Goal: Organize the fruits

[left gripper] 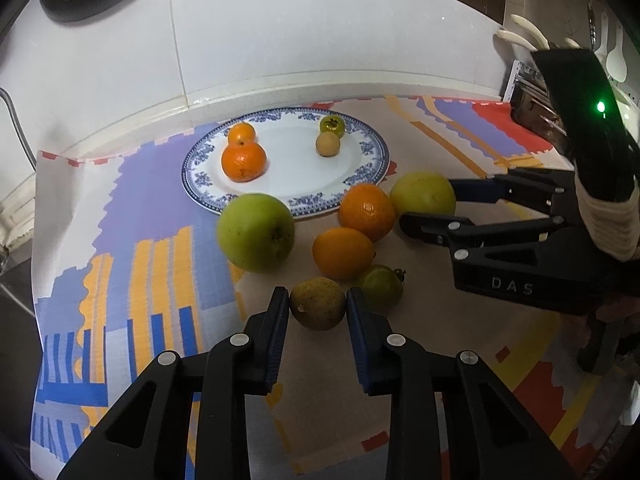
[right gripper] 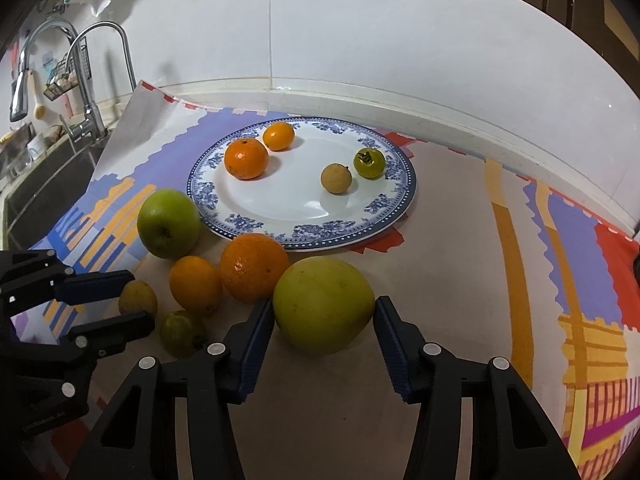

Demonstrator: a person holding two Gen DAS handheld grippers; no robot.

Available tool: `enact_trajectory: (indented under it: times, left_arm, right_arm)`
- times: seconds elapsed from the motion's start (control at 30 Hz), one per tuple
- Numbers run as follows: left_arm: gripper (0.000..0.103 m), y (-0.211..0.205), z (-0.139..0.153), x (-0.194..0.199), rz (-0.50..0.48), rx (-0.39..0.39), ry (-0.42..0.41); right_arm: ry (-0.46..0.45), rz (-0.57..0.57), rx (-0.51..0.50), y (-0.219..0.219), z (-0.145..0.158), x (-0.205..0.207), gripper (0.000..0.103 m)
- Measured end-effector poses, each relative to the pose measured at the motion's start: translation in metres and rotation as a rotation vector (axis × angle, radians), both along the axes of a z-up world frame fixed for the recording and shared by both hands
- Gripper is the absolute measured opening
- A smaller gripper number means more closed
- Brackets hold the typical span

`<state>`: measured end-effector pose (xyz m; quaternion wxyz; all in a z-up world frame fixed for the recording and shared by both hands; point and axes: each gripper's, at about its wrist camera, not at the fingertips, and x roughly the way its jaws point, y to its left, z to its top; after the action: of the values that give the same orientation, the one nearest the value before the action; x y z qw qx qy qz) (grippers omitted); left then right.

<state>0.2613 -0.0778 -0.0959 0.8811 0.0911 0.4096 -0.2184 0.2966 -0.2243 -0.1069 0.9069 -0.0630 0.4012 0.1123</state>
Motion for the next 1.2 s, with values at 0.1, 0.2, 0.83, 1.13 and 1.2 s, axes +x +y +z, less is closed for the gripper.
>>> enact_trajectory:
  times: [0.1,0.2,0.83,1.13,1.2]
  left_arm:
    - [0.03,0.0,0.004,0.0,0.002,-0.004,-0.007]
    - [0.03,0.0,0.005,0.001,0.004,-0.002,-0.01]
    - [0.03,0.0,0.034,0.0,0.015,-0.031,-0.074]
    - [0.03,0.002,0.053,0.022,0.038,-0.034,-0.15]
    - [0.03,0.002,0.058,0.029,0.041,-0.031,-0.169]
  right_arm:
    - [0.002,-0.008,0.015,-0.002,0.0,-0.001,0.052]
    - [0.005,-0.014,0.025,-0.003,0.0,-0.003,0.052]
    - [-0.045,-0.03,0.074,-0.006,0.032,-0.017,0.052]
    - [-0.112,-0.018,0.092,-0.002,0.058,-0.007,0.052]
    - [-0.124,-0.013,0.093,0.0,0.061,-0.003,0.052]
